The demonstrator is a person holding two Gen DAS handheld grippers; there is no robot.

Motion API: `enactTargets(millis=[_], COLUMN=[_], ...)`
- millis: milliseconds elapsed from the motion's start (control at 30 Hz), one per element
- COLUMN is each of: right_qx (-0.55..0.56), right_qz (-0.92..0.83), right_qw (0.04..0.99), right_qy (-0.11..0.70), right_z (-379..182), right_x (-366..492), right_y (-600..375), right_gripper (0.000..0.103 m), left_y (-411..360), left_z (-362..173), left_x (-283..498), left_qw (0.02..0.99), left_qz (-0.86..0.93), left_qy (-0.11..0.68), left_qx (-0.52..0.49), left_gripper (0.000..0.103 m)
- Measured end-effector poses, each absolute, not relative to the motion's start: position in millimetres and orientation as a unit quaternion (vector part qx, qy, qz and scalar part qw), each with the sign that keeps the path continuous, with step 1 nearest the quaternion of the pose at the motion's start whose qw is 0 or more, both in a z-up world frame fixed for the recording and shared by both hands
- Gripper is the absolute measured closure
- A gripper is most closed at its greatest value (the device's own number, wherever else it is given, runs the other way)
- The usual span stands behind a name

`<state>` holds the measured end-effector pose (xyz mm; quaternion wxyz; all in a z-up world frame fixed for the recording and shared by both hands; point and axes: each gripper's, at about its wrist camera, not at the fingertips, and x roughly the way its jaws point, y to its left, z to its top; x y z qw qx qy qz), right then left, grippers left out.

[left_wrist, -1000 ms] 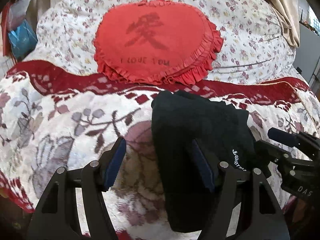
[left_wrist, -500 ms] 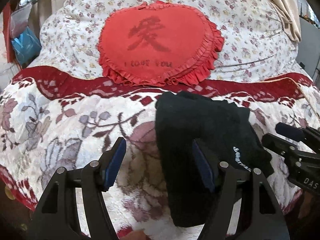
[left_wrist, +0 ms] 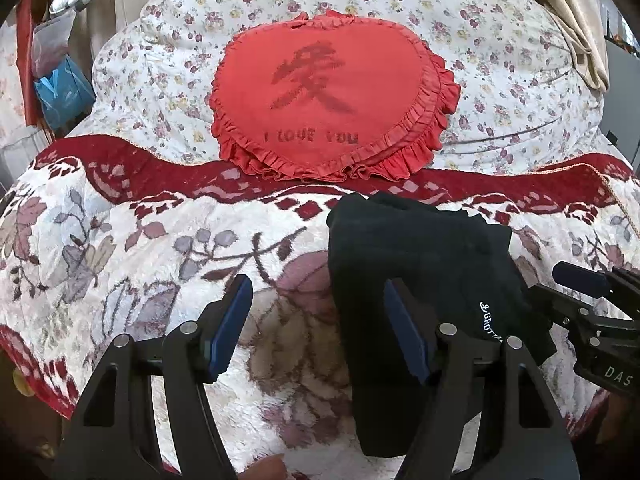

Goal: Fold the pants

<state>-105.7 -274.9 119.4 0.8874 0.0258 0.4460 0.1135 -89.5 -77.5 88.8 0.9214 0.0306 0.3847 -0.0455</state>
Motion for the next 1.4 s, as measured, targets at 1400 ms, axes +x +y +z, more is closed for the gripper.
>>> enactTargets(millis=[1400], right_qx=[0.045], right_qz=[0.085], right_qw=[0.890], right_qy=[0.446], right_z=[118], right_x=[-108], right_y=[-304], right_gripper=[0.053], left_y=[-59], left_z=[101], left_x=[-92], left_qw=[0.927], left_qz=[-0.046], left_qy=[0.373], left_qx=[0.004], left_gripper=[0.035])
